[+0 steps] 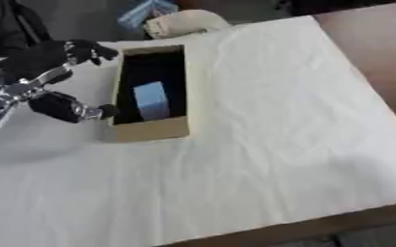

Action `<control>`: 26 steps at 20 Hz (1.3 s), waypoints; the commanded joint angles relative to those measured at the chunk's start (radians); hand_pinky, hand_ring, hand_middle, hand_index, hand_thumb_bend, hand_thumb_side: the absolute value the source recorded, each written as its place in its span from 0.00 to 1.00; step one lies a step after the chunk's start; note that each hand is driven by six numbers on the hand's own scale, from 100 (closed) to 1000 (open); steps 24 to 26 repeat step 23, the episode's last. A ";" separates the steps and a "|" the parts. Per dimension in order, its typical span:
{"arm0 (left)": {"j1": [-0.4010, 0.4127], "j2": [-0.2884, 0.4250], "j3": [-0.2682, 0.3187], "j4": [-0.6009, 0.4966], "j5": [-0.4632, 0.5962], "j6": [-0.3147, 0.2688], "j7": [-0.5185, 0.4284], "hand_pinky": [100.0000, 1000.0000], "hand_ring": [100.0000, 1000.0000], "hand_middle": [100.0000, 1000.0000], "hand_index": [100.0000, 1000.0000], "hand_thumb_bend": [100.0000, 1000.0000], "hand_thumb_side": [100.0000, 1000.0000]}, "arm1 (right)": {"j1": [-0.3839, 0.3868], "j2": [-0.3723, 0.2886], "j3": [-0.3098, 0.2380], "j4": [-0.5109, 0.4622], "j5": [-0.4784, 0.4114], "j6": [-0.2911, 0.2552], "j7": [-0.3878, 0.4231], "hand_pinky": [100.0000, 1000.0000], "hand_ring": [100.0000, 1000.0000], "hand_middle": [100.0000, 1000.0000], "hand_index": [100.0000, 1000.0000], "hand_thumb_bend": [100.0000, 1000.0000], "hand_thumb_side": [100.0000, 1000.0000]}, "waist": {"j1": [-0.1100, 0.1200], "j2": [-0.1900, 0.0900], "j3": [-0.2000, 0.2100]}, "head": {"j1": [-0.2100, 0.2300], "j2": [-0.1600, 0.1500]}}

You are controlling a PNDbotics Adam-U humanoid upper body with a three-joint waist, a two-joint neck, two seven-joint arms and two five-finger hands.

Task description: Pick up objects on the table and place them in the box.

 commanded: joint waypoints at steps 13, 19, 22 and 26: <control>0.244 -0.250 0.187 -0.250 0.265 0.148 0.105 0.71 0.63 0.67 0.89 0.24 0.70 | -0.003 -0.004 -0.006 -0.020 0.006 -0.010 -0.001 0.84 0.84 0.76 0.83 0.00 0.45 | -0.022 0.001 0.021 | 0.067 0.024; 0.270 -0.307 0.198 -0.237 0.285 0.147 0.109 0.71 0.63 0.66 0.88 0.22 0.71 | -0.003 -0.003 -0.003 -0.020 0.004 -0.011 0.005 0.84 0.84 0.76 0.83 0.00 0.45 | -0.025 0.000 0.020 | 0.073 0.048; 0.275 -0.318 0.200 -0.233 0.288 0.145 0.108 0.71 0.63 0.66 0.88 0.21 0.72 | -0.002 -0.003 -0.001 -0.020 0.005 -0.011 0.007 0.84 0.84 0.77 0.83 0.00 0.45 | -0.026 0.000 0.023 | 0.074 0.052; 0.278 -0.321 0.200 -0.231 0.288 0.145 0.107 0.71 0.63 0.66 0.88 0.20 0.72 | -0.002 -0.002 -0.001 -0.020 0.005 -0.011 0.007 0.84 0.84 0.77 0.83 0.00 0.45 | -0.026 0.000 0.023 | 0.074 0.051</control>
